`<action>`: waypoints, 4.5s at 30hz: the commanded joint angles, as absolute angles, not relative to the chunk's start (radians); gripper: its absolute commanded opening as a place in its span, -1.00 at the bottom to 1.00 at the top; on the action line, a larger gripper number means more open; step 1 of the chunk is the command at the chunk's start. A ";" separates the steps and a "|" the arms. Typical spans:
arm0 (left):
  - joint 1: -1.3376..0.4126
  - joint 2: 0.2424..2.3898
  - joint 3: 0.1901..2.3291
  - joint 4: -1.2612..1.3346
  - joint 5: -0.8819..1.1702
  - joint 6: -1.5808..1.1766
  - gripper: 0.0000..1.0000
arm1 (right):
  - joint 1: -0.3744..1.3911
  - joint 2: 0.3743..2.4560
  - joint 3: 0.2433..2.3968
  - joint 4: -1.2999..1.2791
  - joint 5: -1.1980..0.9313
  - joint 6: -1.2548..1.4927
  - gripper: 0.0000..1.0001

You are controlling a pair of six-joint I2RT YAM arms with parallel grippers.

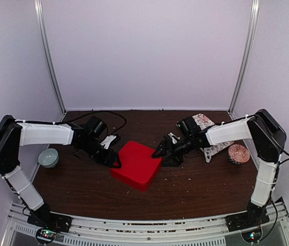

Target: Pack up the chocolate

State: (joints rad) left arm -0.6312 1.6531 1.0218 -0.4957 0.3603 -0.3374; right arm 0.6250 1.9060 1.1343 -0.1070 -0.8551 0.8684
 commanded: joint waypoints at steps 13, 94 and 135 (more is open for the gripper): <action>-0.532 1.604 1.198 -0.537 0.337 -0.276 0.38 | 0.510 1.710 1.043 -0.275 -0.768 0.705 0.53; -0.580 1.474 1.125 -0.530 0.269 -0.222 -0.02 | 0.710 1.565 1.081 -0.480 -0.563 0.539 0.42; -0.676 1.815 1.448 -0.534 0.121 -0.271 -0.91 | 0.666 1.818 1.328 -0.401 -0.521 0.675 -0.74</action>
State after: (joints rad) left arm -0.7197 1.7290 1.3720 -0.5411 0.1467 -0.2745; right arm 0.6960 1.7565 1.2697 -0.4042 -0.5587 0.6796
